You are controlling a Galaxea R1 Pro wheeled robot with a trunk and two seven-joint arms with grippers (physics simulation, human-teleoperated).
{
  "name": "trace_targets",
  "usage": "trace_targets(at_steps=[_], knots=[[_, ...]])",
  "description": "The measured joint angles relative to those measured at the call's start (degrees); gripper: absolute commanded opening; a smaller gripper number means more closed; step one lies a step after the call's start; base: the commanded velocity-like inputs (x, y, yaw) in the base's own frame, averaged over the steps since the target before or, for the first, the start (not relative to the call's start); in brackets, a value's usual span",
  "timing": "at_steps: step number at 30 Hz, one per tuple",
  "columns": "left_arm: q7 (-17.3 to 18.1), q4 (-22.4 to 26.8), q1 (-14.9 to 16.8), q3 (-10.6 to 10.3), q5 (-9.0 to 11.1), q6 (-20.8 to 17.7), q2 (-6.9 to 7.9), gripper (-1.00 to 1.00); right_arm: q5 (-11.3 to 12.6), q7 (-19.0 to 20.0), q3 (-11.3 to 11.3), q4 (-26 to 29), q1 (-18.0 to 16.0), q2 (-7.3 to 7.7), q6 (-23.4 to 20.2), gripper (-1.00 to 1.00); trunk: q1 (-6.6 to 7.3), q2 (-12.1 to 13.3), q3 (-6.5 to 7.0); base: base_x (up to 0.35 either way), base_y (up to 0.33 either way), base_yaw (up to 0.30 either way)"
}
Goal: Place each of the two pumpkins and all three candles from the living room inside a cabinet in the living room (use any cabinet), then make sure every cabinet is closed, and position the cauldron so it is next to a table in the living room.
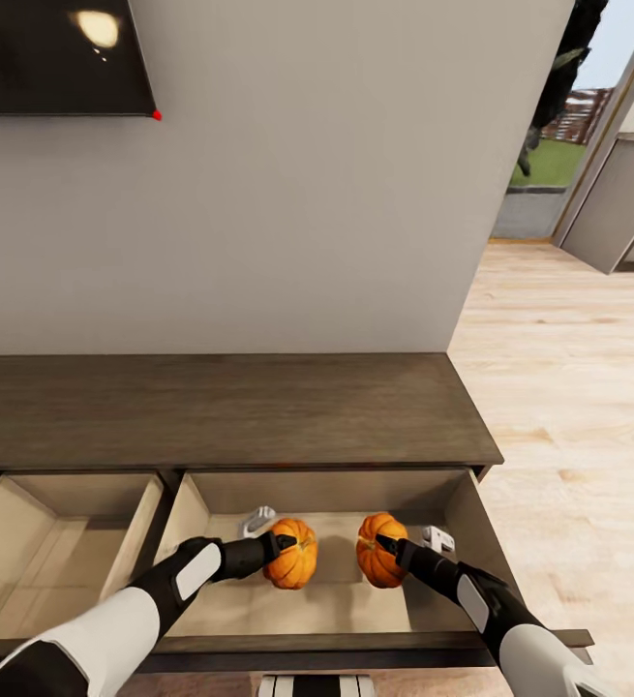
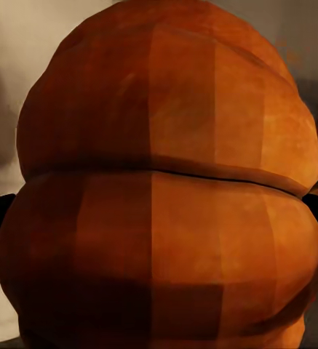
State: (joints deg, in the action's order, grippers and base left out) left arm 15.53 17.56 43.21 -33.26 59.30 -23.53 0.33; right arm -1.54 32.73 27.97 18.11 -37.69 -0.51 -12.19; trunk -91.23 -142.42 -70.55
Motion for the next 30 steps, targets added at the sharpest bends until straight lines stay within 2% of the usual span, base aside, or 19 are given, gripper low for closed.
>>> trace_targets(at_steps=[3,9,11,13,15,17,19,30], knots=[[-1.9,-0.1,0.2,0.1,0.2,0.3,-0.48,-1.00,-0.1,-0.1,-0.1,-0.1,0.0,-0.01,0.0,-1.00,0.00,0.0,0.00,0.000,0.000,0.000],[-2.0,0.0,0.2,0.1,0.3,2.6,-0.52,-1.00,-0.3,-0.9,-0.2,-0.2,0.0,-0.01,-0.2,-1.00,0.00,0.0,0.00,0.000,0.000,0.000],[-2.0,-0.5,0.2,0.1,0.2,3.4,-0.50,-1.00,-0.7,-4.5,-0.2,-0.3,-0.1,-0.16,-0.4,-1.00,0.00,0.0,0.00,0.000,0.000,0.000],[-2.0,-0.8,0.2,-0.1,0.3,3.6,-0.51,-1.00,-0.7,-9.9,-0.5,-0.6,-0.2,-1.41,-0.6,-1.00,0.00,0.0,0.00,0.000,0.000,0.000],[-2.0,-0.8,0.1,-0.1,0.3,3.7,-0.51,-1.00,-0.5,-11.4,-1.7,-0.6,-0.3,-1.85,-0.3,-1.00,0.00,0.0,0.00,0.000,0.000,0.000],[-2.0,-0.9,0.1,-0.1,0.3,3.7,-0.50,-1.00,-0.5,-11.9,-3.8,-0.5,-0.3,-2.06,-0.1,-1.00,0.00,0.0,0.00,0.000,0.000,0.000],[-2.0,-0.9,0.1,-0.1,0.4,3.7,-0.51,-1.00,-0.5,-12.2,-4.5,-0.3,-0.3,-2.11,-0.1,-1.00,0.00,0.0,0.00,0.000,0.000,0.000],[-2.0,-0.8,0.1,-0.1,0.3,3.6,-0.51,-1.00,-0.5,-12.1,-4.9,-0.1,-0.3,-2.04,-0.3,-1.00,0.00,0.0,-0.69,0.000,0.000,0.020]])
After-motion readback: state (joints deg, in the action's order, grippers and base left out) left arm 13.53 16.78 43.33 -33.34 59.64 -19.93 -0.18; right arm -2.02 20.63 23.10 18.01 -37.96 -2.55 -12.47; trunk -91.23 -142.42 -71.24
